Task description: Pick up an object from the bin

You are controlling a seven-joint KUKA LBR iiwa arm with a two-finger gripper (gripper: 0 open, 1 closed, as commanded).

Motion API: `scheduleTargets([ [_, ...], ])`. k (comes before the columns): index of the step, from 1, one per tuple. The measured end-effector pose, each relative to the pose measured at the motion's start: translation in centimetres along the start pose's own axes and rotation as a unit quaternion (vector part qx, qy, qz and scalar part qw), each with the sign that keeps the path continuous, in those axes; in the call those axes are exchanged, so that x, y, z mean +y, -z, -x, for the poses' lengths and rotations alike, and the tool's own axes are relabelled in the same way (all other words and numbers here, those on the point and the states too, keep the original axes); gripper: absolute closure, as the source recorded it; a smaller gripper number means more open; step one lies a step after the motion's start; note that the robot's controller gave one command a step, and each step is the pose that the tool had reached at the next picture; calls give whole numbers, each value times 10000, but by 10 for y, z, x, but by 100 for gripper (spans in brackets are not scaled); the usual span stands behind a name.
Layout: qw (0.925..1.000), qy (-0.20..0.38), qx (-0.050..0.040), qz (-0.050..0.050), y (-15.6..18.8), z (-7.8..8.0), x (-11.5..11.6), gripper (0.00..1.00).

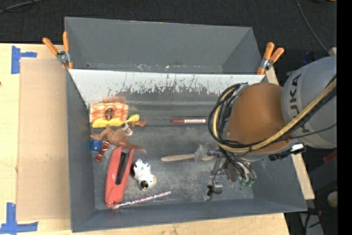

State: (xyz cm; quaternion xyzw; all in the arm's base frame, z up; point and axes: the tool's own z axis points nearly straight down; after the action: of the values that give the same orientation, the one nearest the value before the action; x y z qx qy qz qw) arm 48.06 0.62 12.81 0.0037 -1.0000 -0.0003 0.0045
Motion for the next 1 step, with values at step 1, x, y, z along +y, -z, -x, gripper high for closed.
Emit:
scheduleTargets([
  [1,10000,-1,-32,0,3,2,0,0],
])
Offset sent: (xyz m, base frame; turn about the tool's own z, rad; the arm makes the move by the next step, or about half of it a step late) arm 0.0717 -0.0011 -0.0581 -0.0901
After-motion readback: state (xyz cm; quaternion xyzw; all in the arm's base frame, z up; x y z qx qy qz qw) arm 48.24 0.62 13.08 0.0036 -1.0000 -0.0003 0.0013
